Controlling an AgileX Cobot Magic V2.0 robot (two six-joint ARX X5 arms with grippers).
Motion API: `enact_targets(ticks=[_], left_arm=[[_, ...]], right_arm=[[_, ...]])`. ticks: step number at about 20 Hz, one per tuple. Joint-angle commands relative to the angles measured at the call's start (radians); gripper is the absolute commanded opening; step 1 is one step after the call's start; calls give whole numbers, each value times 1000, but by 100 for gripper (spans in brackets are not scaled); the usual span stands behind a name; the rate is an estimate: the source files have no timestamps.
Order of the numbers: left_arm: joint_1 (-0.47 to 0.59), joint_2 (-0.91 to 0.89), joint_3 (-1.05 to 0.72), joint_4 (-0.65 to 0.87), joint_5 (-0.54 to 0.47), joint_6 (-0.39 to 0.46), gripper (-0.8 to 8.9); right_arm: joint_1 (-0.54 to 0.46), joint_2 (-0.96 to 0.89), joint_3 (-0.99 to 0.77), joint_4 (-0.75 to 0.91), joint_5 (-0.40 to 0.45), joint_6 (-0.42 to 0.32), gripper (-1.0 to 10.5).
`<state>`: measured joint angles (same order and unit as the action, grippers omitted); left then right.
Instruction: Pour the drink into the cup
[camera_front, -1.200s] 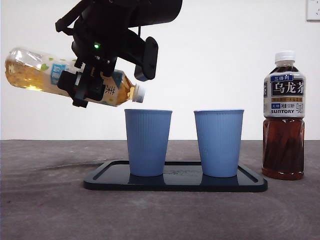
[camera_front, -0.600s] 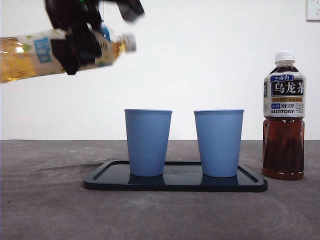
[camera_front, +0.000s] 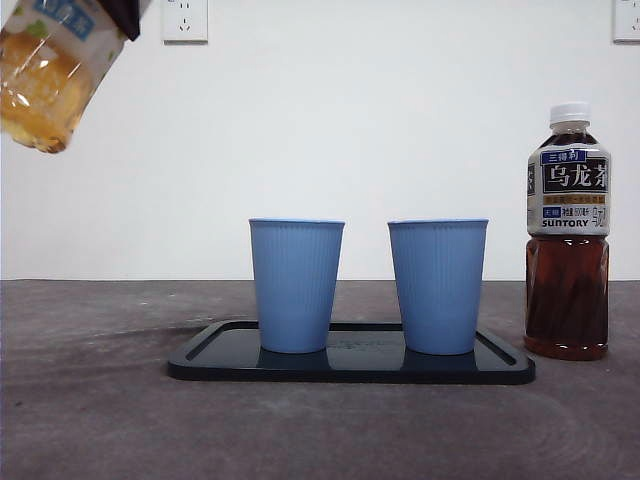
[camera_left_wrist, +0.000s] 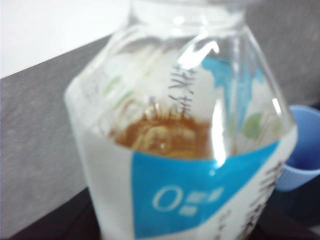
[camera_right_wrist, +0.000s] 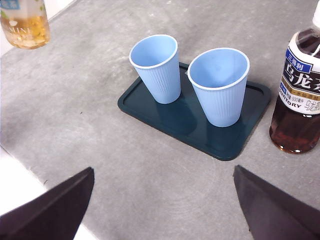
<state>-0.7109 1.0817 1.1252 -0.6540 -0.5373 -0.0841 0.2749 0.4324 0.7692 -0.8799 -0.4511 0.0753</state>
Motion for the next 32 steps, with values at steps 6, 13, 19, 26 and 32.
enact_targets(ticks=[6,13,19,26,32], left_arm=[[78,-132,-373,546,22,-26,209],[164,66,-505,886,26,-108,209],[177,279,-505,1098,118,-108,208],[177,364,-505,1162,120,-85,208],[180,400,-505,1209,120,-74,210]], right_arm=[[4,3,4,4,-5,-5,447],[4,3,4,4,0,-5,447],[4,3,4,4,7,-5,447],[4,3,4,4,11,-5,447],[4,3,4,4,14,-5,447]])
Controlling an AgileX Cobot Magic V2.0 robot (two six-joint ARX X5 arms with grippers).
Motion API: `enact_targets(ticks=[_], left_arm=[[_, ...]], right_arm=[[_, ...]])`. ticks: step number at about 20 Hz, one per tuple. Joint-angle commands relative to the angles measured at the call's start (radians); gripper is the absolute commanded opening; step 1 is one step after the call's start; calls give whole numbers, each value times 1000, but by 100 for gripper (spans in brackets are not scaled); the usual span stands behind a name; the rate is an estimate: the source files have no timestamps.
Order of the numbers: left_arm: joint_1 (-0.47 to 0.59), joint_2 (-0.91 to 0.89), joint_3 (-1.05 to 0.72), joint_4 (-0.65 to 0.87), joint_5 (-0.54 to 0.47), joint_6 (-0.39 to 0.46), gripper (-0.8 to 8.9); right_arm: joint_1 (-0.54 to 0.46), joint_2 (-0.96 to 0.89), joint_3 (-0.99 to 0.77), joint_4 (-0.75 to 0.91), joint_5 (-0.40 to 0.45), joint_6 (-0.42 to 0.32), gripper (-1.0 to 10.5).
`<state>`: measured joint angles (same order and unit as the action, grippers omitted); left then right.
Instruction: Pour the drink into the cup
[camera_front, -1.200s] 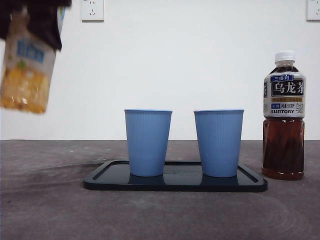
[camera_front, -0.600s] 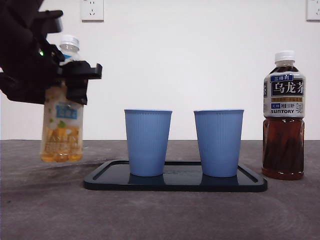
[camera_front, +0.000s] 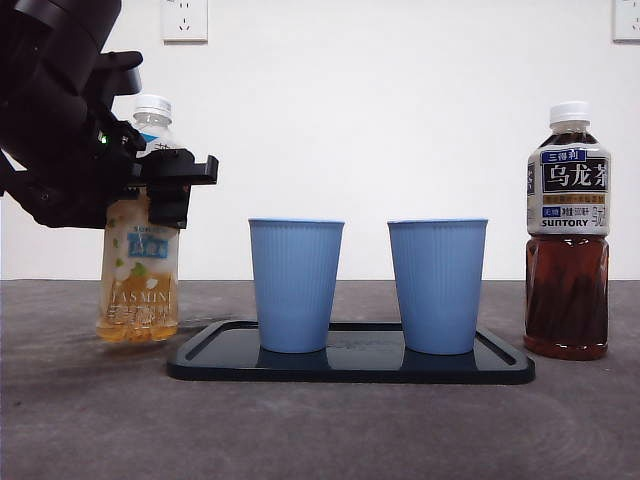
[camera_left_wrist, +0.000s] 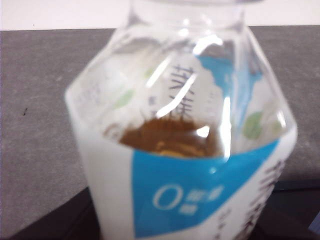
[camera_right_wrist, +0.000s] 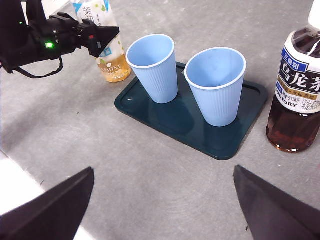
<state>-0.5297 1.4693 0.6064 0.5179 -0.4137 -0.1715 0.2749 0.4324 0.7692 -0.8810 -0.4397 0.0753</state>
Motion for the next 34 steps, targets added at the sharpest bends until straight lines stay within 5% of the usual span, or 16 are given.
enact_targets(ticks=[1,5,9,17,27,34], left_arm=[[-1,13,14,37,-3,14,215],[-1,13,14,21,-3,21,259],[-1,12,14,-12,-3,28,467],[-36,-113,16,-151,-3,23,476],[-135,-592,77,-747,2,-76,470],[-173,-883,218,-1210,381,-74,468]], right_arm=[[4,3,4,5,3,-5,447],[4,3,4,5,3,-5,447],[4,3,4,5,3,-5,447],[4,3,4,5,3,-5,447],[4,3,4,5,2,-5,447],[4,3,4,16,-26,-6,447]])
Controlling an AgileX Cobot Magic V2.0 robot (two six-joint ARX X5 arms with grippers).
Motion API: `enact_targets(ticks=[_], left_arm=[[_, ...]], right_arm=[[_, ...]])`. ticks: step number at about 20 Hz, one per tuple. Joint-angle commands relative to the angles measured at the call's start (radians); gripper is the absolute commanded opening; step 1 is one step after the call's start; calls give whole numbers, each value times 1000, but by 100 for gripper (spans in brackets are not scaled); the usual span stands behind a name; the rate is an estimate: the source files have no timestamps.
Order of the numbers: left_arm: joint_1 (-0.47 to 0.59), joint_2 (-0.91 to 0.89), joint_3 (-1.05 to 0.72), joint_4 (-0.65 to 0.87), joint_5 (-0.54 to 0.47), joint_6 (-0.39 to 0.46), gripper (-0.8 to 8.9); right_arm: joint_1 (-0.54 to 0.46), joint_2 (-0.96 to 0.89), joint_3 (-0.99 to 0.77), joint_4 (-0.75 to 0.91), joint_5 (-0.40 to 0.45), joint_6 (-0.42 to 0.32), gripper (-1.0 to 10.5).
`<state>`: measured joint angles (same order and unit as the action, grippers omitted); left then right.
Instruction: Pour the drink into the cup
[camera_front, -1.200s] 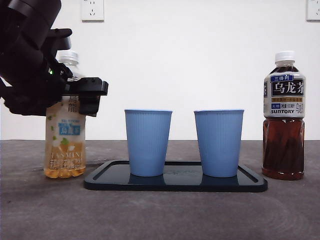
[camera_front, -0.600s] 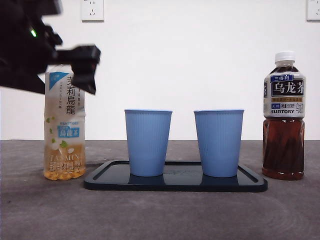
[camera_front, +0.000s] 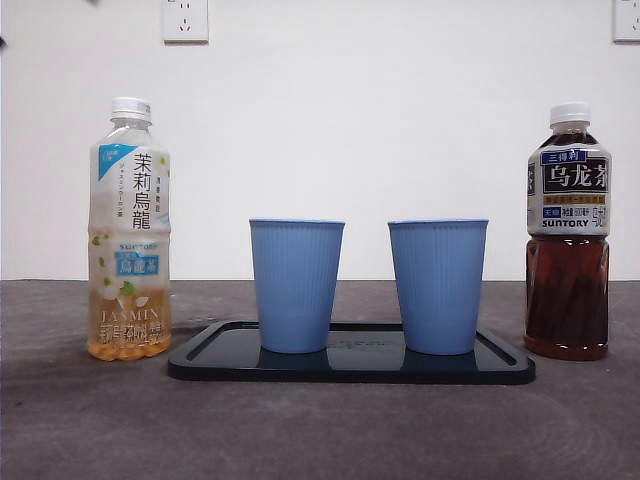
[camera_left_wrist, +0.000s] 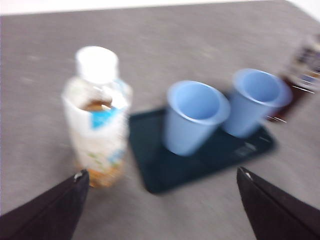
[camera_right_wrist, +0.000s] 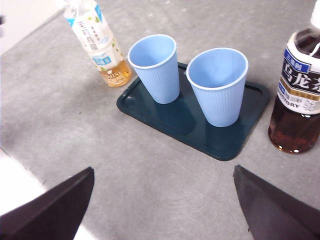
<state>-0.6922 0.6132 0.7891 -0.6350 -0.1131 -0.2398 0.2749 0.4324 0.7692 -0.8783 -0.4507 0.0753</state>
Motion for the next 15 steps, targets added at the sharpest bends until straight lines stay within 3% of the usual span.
enact_targets(ticks=[1,4,12,13,15], left_arm=[[-11,-55,53,-109,132,-6,467],[-11,-126,87,-209,241,-6,464],[-11,-214,87,-226,248,16,462],[-11,-214,87,-227,248,19,448],[-11,-214,87,-232,248,19,311]], right_arm=[[4,3,4,14,-41,-6,447],[4,3,4,15,-119,-6,447],[4,3,5,17,-129,-5,447],[4,3,5,16,-129,-5,447],[4,3,5,16,-129,-5,416]])
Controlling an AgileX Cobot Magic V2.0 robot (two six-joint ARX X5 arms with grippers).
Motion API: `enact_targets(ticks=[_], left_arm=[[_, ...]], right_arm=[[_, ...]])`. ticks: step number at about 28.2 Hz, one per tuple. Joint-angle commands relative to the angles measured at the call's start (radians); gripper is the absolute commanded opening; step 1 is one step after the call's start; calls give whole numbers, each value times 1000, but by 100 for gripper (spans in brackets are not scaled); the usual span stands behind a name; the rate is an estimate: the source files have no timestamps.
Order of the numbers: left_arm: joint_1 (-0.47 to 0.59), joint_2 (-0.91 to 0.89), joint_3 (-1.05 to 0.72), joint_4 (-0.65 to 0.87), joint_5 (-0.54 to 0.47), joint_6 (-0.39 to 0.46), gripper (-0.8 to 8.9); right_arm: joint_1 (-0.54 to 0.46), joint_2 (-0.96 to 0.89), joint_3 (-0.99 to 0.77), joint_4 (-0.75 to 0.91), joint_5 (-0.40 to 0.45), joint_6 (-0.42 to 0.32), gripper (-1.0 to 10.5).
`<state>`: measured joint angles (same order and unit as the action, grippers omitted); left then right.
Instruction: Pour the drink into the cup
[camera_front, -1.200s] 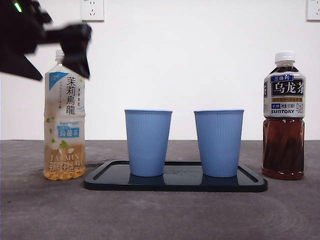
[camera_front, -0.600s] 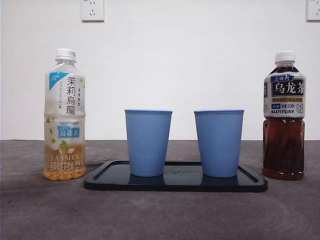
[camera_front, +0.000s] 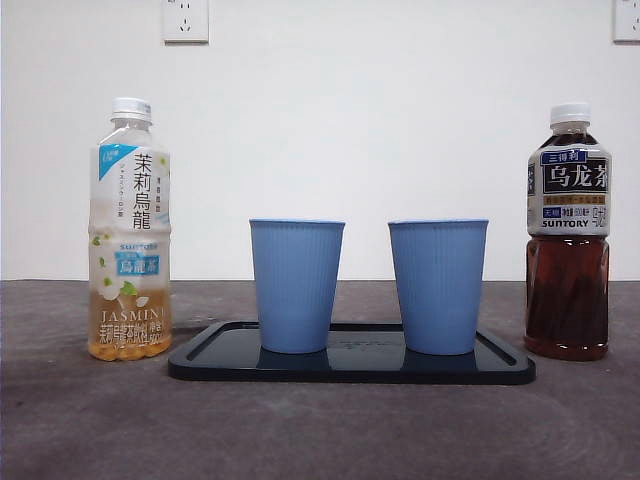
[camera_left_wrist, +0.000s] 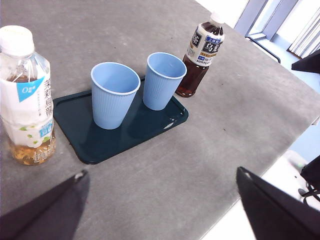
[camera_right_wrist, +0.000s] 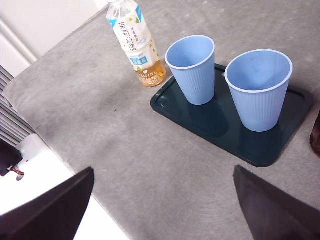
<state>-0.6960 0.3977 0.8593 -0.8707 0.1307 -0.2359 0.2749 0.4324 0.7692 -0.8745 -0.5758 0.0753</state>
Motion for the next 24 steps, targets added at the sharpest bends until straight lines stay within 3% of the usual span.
enact_targets(ticks=[1,2,4,5,24], left_arm=[[-7,2,17,0,4,16,204],[-7,2,17,-6,5,24,52],[-7,2,17,-9,4,42,18],[-7,2,17,-8,3,44,15],[11,-5,14,3,3,42,20]], right_arm=[[4,3,5,12,-4,-5,358],[4,3,5,9,-4,-4,231],[4,3,5,6,0,-9,-19],[4,3,5,9,7,-10,20],[4,3,5,13,-1,-8,18]])
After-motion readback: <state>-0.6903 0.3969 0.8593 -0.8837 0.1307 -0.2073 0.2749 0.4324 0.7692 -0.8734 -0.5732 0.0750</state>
